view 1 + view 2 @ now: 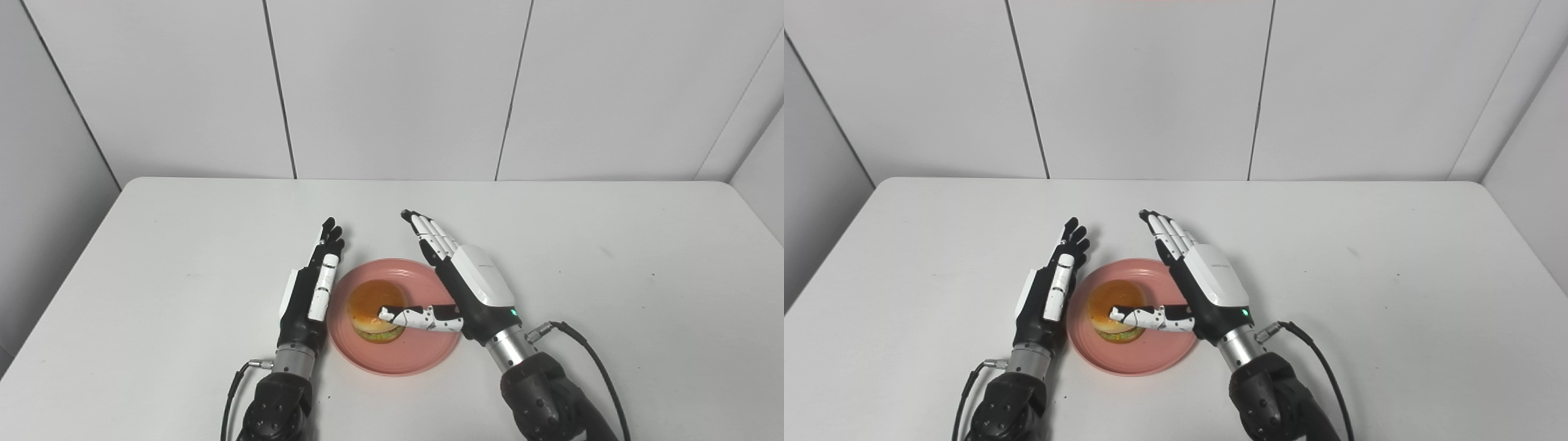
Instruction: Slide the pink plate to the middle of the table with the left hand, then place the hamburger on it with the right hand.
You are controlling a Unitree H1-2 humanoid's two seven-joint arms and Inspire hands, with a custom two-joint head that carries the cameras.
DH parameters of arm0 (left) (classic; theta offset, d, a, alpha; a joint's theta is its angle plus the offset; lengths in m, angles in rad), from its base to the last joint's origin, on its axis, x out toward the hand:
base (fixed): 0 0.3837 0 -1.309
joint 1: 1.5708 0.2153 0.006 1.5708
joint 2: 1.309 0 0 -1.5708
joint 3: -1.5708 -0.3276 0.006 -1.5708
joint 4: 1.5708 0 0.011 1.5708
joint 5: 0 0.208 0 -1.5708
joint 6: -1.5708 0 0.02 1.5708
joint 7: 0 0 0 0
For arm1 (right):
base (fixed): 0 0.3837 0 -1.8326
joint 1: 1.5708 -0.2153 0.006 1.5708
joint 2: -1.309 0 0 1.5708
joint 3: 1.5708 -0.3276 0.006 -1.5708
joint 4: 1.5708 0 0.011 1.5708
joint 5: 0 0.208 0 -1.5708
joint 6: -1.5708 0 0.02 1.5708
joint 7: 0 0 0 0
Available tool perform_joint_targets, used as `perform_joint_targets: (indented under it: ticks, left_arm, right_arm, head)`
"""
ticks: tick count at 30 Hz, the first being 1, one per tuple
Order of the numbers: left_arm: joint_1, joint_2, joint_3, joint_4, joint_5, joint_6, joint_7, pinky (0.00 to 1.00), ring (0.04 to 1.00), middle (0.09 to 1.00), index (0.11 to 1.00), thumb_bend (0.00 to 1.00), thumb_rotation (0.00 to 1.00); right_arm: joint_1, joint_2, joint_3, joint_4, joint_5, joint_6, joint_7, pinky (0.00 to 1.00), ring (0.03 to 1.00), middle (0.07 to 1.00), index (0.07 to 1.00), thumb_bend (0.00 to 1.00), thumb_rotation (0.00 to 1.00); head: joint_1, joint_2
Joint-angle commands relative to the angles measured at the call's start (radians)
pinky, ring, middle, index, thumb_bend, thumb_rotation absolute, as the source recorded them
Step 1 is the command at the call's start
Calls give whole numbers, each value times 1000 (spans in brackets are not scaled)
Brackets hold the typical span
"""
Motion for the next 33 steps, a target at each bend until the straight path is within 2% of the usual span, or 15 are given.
perform_joint_targets:
  ticks: [1,3,6,10,12,16,23,33]
  left_arm:
    - [74,5,9,42,-19,1,-9,992,984,1000,999,564,1000]
    - [80,9,8,30,-22,10,-12,993,987,1000,1000,565,1000]
    - [87,17,4,9,-24,24,-17,998,990,999,997,561,1000]
    - [94,19,9,-2,-32,23,-24,1000,995,1000,1000,566,1000]
    - [97,20,10,-5,-34,18,-26,1000,996,1000,1000,569,1000]
    - [100,21,15,-7,-44,10,-32,1000,999,1000,1000,567,1000]
    - [94,27,16,13,-54,-8,-36,1000,1000,1000,1000,602,1000]
    - [87,41,16,43,-49,-40,-34,1000,1000,1000,1000,597,1000]
  right_arm:
    - [4,30,-34,-7,102,-60,-26,951,1000,1000,1000,686,888]
    - [20,45,-58,-9,173,-60,-12,978,1000,1000,1000,673,902]
    - [39,59,-96,-1,300,-59,17,998,1000,1000,1000,631,989]
    - [50,75,-145,60,446,-113,42,1000,1000,1000,1000,638,994]
    - [60,82,-166,77,520,-108,65,1000,1000,1000,1000,660,998]
    - [72,89,-189,98,604,-107,100,1000,1000,1000,1000,688,1000]
    - [61,101,-213,145,639,-135,115,1000,1000,1000,1000,683,992]
    - [37,110,-233,202,639,-125,107,1000,1000,1000,1000,676,967]
  head:
    - [2,2]
    - [2,2]
    - [1,-1]
    - [4,-2]
    - [4,-2]
    - [1,1]
    - [4,-2]
    - [-1,3]
